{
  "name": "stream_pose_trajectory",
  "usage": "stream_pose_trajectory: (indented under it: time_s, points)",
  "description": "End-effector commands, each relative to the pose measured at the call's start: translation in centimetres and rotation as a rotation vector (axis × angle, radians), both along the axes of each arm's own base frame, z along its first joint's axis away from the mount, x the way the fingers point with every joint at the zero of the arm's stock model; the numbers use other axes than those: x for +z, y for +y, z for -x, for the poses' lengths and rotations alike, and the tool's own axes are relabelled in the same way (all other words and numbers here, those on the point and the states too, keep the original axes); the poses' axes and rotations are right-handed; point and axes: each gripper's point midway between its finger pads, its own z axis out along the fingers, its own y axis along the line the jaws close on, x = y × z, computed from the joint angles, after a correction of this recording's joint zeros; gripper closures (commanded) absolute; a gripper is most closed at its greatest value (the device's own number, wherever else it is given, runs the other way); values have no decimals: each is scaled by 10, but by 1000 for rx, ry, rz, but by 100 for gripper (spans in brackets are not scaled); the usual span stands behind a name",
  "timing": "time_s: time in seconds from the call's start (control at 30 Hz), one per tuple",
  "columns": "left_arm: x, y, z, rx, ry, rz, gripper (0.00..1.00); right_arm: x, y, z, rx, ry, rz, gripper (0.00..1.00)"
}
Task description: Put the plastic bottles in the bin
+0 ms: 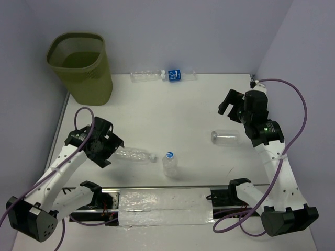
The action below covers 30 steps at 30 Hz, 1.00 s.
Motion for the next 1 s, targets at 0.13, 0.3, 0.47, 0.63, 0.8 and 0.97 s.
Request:
stream_pose_trajectory:
  time_s: [0.13,0.3,0.47,0.63,0.8,0.97]
  points:
    - [-24,-27,-10,230,24,218,1,11,4,-4,19,-39,-14,0]
    - [-42,-34,-22,267,27,246,1,10,3,-3,20,-34,-4,0]
    - [-47,-38,-39,292,-6,265,1,9,2,-1,5,-49,-15,0]
    - [-56,-33,-45,307,-3,215,1,4,4,-2,15,-30,-19,0]
    - [-79,-33,-39,326,30,220,1,0,6,-4,25,-22,-22,0]
    - [-92,-26,-42,334,29,173,1,-1,5,-5,17,-20,-17,0]
